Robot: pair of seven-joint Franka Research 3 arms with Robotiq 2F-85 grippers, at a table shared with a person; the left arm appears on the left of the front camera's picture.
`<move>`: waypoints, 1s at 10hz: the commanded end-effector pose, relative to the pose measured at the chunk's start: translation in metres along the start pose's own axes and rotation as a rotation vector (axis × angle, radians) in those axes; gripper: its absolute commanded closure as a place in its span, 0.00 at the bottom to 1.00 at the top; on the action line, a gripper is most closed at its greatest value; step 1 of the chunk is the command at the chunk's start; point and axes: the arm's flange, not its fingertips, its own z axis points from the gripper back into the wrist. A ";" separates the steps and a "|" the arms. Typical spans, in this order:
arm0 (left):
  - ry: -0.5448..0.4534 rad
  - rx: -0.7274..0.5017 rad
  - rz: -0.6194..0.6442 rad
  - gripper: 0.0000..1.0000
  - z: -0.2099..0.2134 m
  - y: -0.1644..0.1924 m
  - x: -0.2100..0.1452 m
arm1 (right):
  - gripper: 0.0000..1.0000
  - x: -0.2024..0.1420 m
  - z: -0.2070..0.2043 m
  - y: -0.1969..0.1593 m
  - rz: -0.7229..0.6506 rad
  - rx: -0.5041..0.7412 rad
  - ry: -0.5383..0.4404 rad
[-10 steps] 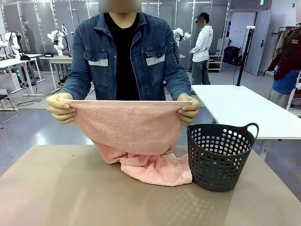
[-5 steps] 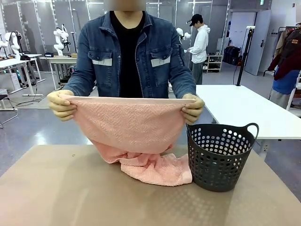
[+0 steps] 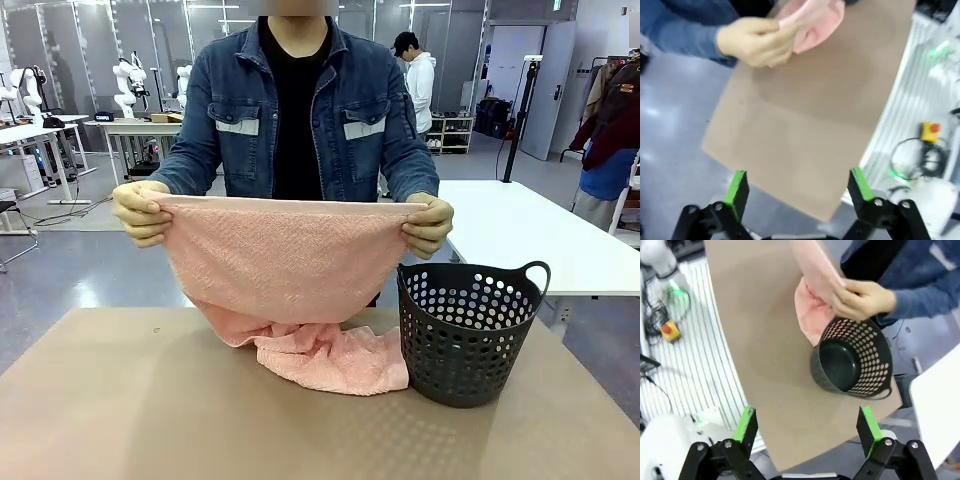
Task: Fold the towel.
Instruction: Grab the top end of the 100 cm Hotel Towel extended by the human.
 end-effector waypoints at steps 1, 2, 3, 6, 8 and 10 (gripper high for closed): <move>0.009 0.113 -0.068 0.00 -0.026 -0.005 0.003 | 0.00 0.011 -0.016 0.001 0.091 -0.024 0.058; -0.013 0.101 -0.084 0.00 -0.028 -0.007 0.010 | 0.00 0.021 -0.020 0.002 0.104 -0.023 0.066; -0.012 0.103 -0.090 0.00 -0.030 -0.008 0.012 | 0.00 0.027 -0.026 0.003 0.107 -0.011 0.070; -0.004 0.085 -0.111 0.00 -0.026 -0.009 0.022 | 0.00 0.031 -0.019 0.008 0.135 -0.005 0.060; -0.004 0.085 -0.111 0.00 -0.026 -0.009 0.022 | 0.00 0.031 -0.019 0.008 0.135 -0.005 0.060; -0.021 0.072 -0.124 0.00 -0.030 -0.007 0.021 | 0.00 0.031 -0.020 0.006 0.158 0.009 0.050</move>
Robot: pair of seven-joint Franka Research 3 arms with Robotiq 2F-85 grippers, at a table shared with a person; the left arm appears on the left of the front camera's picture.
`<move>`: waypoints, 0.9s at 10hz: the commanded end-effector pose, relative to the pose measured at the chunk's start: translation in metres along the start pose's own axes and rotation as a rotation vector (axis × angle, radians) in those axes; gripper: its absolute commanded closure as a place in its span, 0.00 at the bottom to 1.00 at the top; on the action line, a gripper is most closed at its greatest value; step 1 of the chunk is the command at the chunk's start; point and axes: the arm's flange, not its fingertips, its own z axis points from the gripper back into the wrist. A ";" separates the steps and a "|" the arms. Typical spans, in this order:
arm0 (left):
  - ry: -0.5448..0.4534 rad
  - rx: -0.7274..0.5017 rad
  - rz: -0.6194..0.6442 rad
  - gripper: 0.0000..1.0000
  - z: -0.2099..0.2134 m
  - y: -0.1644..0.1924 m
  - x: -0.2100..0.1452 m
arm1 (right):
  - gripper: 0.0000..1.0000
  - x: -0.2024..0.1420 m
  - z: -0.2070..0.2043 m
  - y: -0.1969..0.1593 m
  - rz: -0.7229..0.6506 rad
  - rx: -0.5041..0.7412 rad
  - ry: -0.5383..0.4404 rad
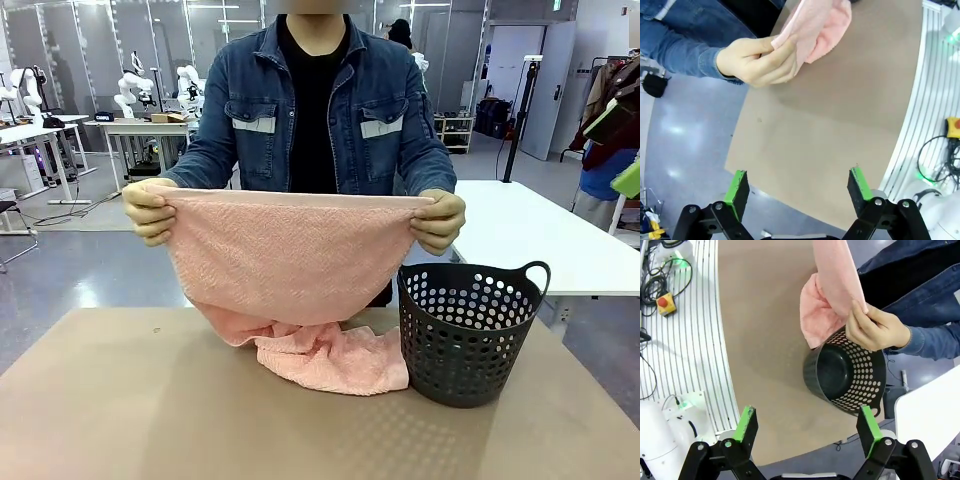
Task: Fold the towel.
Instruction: Grab the top end of the 100 cm Hotel Towel extended by the human.
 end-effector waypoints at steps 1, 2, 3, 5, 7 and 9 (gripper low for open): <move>0.024 0.025 -0.134 0.00 -0.004 -0.003 0.043 | 0.00 0.039 -0.009 -0.001 0.092 0.031 0.041; 0.050 0.036 -0.190 0.00 -0.010 -0.004 0.071 | 0.00 0.067 -0.021 -0.004 0.090 0.055 0.050; 0.049 0.017 -0.204 0.00 -0.016 -0.006 0.092 | 0.00 0.089 -0.035 -0.004 0.096 0.085 0.069; 0.108 0.024 -0.242 0.00 -0.027 -0.013 0.130 | 0.00 0.127 -0.056 -0.003 0.140 0.085 0.140; 0.177 0.017 -0.289 0.00 -0.041 -0.019 0.162 | 0.00 0.155 -0.072 -0.018 0.205 0.074 0.169; 0.211 0.013 -0.330 0.00 -0.051 -0.014 0.185 | 0.00 0.173 -0.081 -0.030 0.220 0.066 0.192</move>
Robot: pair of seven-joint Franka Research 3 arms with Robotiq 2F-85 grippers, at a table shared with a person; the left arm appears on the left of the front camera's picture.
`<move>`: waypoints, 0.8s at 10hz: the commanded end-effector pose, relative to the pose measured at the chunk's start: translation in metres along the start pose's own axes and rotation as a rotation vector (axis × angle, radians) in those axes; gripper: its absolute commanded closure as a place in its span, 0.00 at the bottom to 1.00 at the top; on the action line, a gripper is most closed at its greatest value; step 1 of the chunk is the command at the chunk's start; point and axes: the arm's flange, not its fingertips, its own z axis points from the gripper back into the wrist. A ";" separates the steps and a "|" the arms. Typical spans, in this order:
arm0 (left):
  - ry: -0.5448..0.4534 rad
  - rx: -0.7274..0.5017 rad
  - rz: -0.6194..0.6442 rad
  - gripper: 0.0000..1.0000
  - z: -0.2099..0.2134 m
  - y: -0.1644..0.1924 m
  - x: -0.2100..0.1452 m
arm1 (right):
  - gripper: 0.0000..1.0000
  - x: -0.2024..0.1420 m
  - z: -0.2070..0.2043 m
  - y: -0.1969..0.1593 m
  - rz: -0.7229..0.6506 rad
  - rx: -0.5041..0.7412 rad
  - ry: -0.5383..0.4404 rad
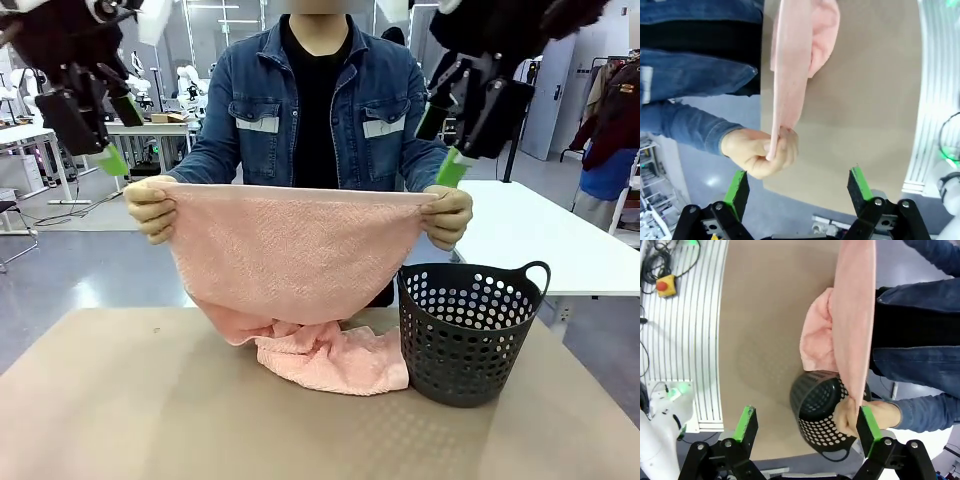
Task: Fold the towel.
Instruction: Grab the top end of the 100 cm Hotel Towel extended by the human.
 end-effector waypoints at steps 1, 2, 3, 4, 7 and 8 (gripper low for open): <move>0.045 -0.022 -0.016 0.00 -0.001 0.016 0.016 | 0.00 0.013 -0.002 -0.017 -0.010 -0.012 0.049; 0.076 -0.021 -0.041 0.00 -0.014 0.021 0.025 | 0.00 0.015 -0.012 -0.029 -0.027 -0.020 0.072; 0.073 -0.016 -0.040 0.00 -0.023 0.025 0.029 | 0.00 0.014 -0.022 -0.036 -0.031 -0.010 0.074; 0.060 -0.016 -0.032 0.00 -0.031 0.027 0.032 | 0.00 0.014 -0.033 -0.041 -0.034 -0.006 0.086; 0.073 0.019 -0.072 0.00 -0.055 0.031 0.034 | 0.00 0.012 -0.065 -0.057 -0.052 0.010 0.114; 0.075 0.020 -0.077 0.00 -0.063 0.032 0.034 | 0.00 0.010 -0.077 -0.061 -0.060 0.012 0.121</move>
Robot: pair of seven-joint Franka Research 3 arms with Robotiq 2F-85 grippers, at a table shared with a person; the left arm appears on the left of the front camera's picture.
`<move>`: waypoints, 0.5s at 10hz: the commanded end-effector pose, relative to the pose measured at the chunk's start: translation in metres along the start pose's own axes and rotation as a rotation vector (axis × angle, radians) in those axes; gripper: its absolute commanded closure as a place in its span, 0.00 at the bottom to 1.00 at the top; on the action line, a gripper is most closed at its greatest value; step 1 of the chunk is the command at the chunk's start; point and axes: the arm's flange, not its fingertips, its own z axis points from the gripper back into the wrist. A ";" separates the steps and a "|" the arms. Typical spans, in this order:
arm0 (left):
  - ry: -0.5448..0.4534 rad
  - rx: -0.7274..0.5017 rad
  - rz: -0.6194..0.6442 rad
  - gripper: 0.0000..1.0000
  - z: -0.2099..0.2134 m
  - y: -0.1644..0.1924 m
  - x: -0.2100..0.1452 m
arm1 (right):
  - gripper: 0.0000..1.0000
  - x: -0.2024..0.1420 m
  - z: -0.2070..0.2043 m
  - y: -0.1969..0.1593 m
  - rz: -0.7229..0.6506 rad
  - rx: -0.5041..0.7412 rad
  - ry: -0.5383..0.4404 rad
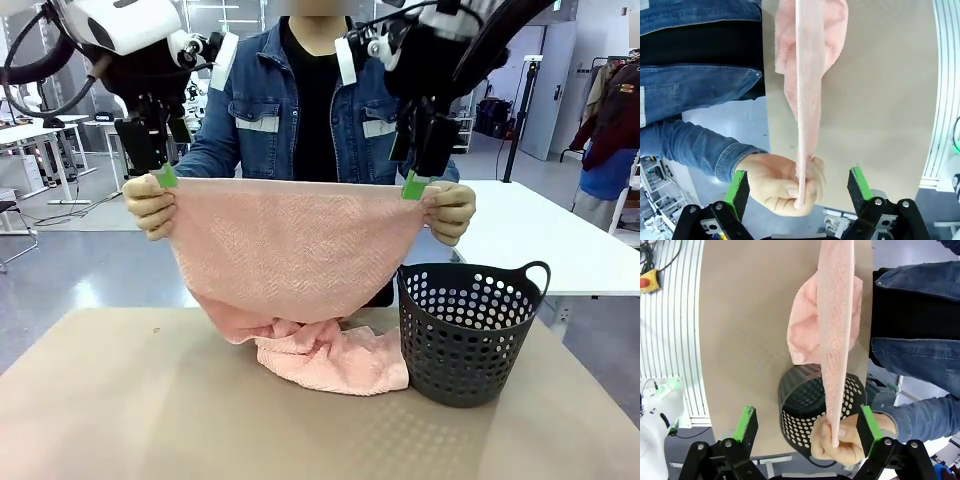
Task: Fold the towel.
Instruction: Grab the top end of the 100 cm Hotel Towel extended by the human.
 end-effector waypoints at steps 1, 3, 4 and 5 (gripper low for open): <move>0.015 0.038 -0.012 0.00 -0.012 0.001 0.002 | 0.00 0.004 -0.018 -0.003 -0.029 -0.041 0.021; 0.026 0.024 -0.019 0.00 -0.026 0.005 0.002 | 0.00 0.001 -0.037 -0.012 -0.038 -0.053 0.003; 0.034 0.020 -0.017 0.00 -0.032 0.006 0.002 | 0.00 0.000 -0.044 -0.014 -0.046 -0.052 0.009; 0.052 0.015 -0.006 0.00 -0.039 0.007 0.001 | 0.00 -0.001 -0.048 -0.016 -0.060 -0.054 0.004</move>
